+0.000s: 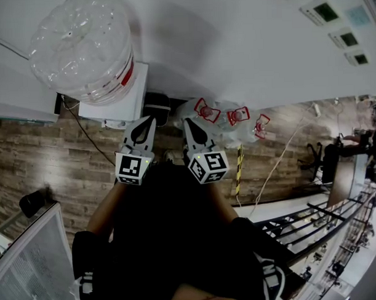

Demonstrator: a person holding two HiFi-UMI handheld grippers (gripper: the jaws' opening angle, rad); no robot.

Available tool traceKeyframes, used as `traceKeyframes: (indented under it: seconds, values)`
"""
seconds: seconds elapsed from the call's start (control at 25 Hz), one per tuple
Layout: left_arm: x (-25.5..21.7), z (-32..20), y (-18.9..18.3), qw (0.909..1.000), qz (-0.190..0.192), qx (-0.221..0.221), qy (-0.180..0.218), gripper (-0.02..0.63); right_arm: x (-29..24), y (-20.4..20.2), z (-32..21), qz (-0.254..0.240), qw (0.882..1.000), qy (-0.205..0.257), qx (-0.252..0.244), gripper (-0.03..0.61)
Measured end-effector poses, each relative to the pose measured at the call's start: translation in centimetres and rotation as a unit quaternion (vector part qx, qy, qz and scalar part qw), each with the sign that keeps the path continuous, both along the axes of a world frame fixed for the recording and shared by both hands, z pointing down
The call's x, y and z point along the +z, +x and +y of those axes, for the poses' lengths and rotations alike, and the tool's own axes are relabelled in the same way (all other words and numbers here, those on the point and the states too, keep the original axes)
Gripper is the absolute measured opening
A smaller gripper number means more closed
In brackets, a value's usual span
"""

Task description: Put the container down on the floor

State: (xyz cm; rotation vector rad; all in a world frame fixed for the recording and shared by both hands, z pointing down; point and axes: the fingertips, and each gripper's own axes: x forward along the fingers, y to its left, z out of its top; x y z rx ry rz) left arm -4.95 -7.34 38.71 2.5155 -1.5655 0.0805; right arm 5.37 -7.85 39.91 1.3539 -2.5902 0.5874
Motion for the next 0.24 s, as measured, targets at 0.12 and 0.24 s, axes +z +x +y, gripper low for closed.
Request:
traceKeyframes:
  seconds: [0.12, 0.24]
  values:
    - [-0.02, -0.10, -0.17, 1.0000, -0.002, 0.000, 0.002, 0.029, -0.12, -0.13, -0.05, -0.003, 1.000, 0.003, 0.001, 0.032]
    - [-0.07, -0.07, -0.23, 1.0000, -0.001, 0.002, 0.003, 0.029, -0.07, -0.20, 0.10, -0.004, 1.000, 0.003, 0.004, 0.032]
